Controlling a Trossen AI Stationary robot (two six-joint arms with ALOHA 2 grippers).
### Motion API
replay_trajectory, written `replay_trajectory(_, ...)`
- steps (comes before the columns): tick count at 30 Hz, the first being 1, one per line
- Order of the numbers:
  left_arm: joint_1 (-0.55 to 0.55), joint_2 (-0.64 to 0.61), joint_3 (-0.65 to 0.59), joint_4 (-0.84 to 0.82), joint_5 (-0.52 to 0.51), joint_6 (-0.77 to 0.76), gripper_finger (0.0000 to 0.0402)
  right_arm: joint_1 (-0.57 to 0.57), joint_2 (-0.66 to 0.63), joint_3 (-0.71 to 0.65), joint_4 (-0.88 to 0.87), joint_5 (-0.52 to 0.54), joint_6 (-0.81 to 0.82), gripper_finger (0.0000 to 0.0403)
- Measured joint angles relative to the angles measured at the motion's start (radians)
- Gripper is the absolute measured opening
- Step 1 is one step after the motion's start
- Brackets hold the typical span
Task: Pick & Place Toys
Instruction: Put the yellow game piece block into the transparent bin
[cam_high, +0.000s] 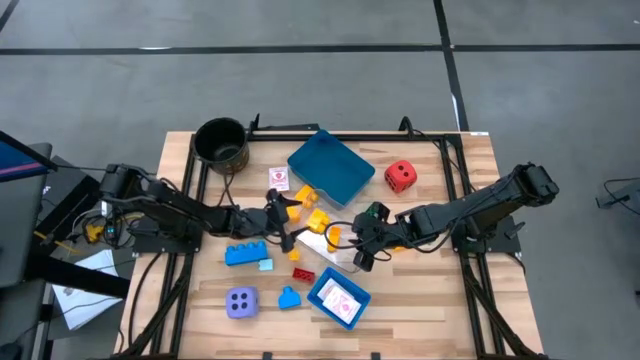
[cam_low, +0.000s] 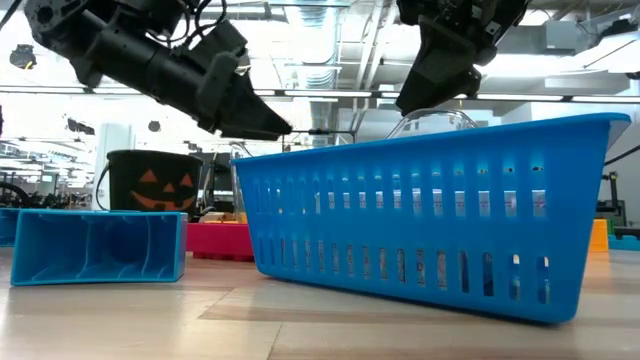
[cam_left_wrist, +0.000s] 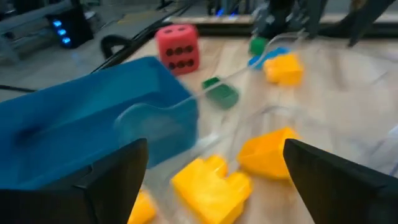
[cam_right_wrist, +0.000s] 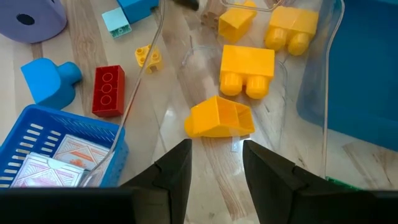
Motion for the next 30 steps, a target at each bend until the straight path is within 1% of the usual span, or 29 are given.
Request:
replay_trajectory(4, 0.001, -0.146, 0.001, -0.233, -0.045, -0.035, 0.0353, 0.0, 0.0, 0.0, -0.005, 0.0, 0.0, 0.0136)
replay_trajectory(9, 0.0, -0.358, 0.0, -0.585, -0.049, -0.187, 0.0342, 0.0, 0.0, 0.0, -0.005, 0.0, 0.001, 0.0136)
replay_trajectory(11, 0.0, -0.427, -0.003, -0.698, -0.038, -0.253, 0.0338, 0.0, 0.0, 0.0, -0.005, 0.0, 0.001, 0.0136)
replay_trajectory(13, 0.0, -0.488, -0.026, -0.765, 0.004, -0.292, 0.0335, 0.0, 0.0, 0.0, -0.004, 0.0, 0.002, 0.0136)
replay_trajectory(16, 0.0, -0.556, -0.079, -0.79, 0.087, -0.316, 0.0331, 0.0, 0.0, 0.0, -0.004, 0.0, 0.002, 0.0136)
replay_trajectory(18, 0.0, -0.587, -0.115, -0.79, 0.107, -0.317, 0.0328, 0.0, 0.0, 0.0, -0.004, 0.0, 0.002, 0.0136)
replay_trajectory(21, 0.001, -0.611, -0.165, -0.788, 0.106, -0.334, 0.0323, 0.0, 0.0, 0.0, -0.004, 0.0, 0.002, 0.0136)
replay_trajectory(25, 0.018, -0.612, -0.212, -0.788, 0.106, -0.398, 0.0316, 0.0, 0.0, 0.0, -0.004, 0.0, 0.002, 0.0136)
replay_trajectory(30, 0.081, -0.61, -0.235, -0.787, 0.093, -0.464, 0.031, 0.001, 0.0, 0.0, -0.004, 0.0, 0.002, 0.0136)
